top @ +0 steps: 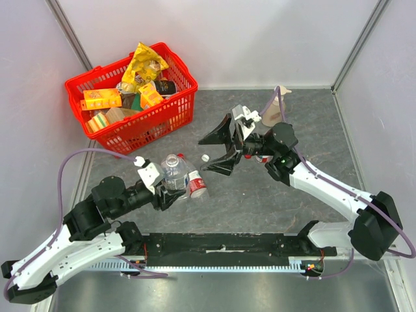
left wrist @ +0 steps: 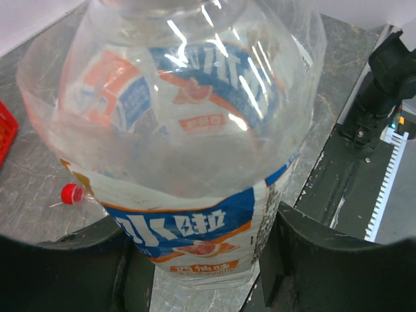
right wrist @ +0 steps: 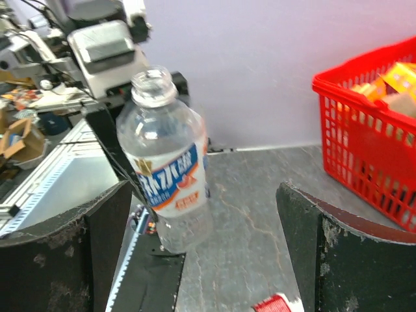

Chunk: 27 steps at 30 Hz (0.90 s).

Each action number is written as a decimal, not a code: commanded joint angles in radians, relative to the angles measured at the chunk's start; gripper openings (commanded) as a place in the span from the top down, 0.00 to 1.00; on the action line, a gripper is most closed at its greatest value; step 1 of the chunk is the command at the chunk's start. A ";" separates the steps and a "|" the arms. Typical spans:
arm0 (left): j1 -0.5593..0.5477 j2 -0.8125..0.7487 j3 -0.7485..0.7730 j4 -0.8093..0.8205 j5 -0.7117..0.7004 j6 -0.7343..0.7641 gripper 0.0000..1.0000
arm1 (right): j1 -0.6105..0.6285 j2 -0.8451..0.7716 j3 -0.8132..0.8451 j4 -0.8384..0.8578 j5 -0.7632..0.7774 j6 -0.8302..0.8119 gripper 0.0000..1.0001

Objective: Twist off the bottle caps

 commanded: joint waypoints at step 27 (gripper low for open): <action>-0.003 0.088 0.005 0.025 0.160 -0.002 0.98 | 0.168 0.140 0.181 0.118 -0.050 0.118 0.26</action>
